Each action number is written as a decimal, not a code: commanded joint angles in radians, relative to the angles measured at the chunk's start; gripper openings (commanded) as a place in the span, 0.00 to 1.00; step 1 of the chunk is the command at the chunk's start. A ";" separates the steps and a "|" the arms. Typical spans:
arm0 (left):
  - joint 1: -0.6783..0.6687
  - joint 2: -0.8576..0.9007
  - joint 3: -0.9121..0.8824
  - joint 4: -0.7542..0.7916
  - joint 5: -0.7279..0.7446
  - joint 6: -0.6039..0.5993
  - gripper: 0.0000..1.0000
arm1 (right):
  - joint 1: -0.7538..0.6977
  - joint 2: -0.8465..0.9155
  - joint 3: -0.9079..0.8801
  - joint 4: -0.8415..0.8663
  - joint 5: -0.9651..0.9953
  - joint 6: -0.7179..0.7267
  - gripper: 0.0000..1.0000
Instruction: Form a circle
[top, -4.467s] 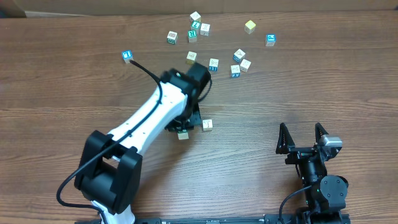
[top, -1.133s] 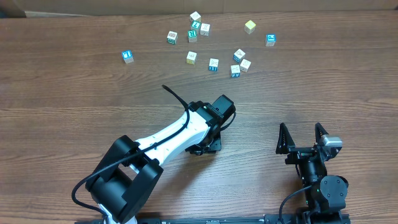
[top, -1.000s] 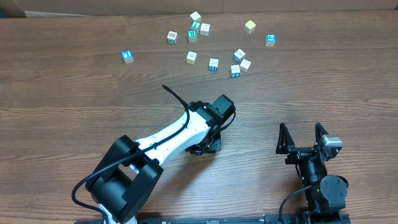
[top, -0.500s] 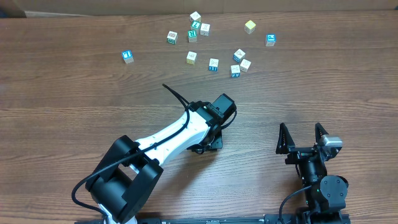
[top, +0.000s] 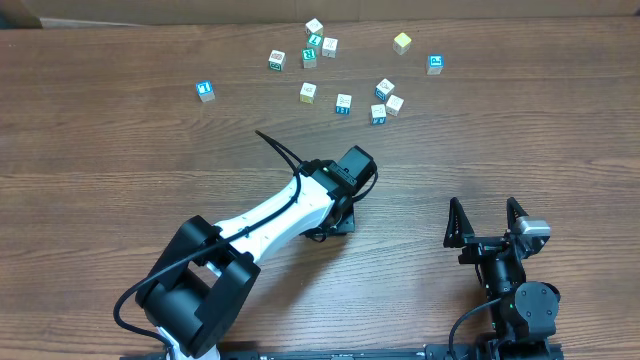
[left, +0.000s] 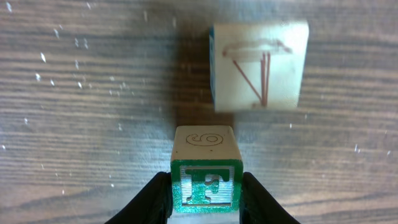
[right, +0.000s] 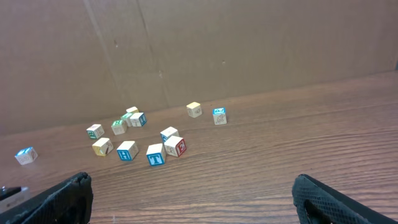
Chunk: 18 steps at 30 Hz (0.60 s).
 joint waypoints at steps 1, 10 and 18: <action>0.013 0.001 -0.010 0.020 -0.024 -0.003 0.31 | -0.006 -0.010 -0.010 0.006 -0.009 -0.014 1.00; 0.013 0.001 -0.010 0.015 -0.024 -0.002 0.31 | -0.006 -0.010 -0.010 0.006 -0.009 -0.014 1.00; 0.014 0.001 -0.010 -0.001 -0.025 -0.003 0.30 | -0.006 -0.010 -0.010 0.006 -0.009 -0.014 1.00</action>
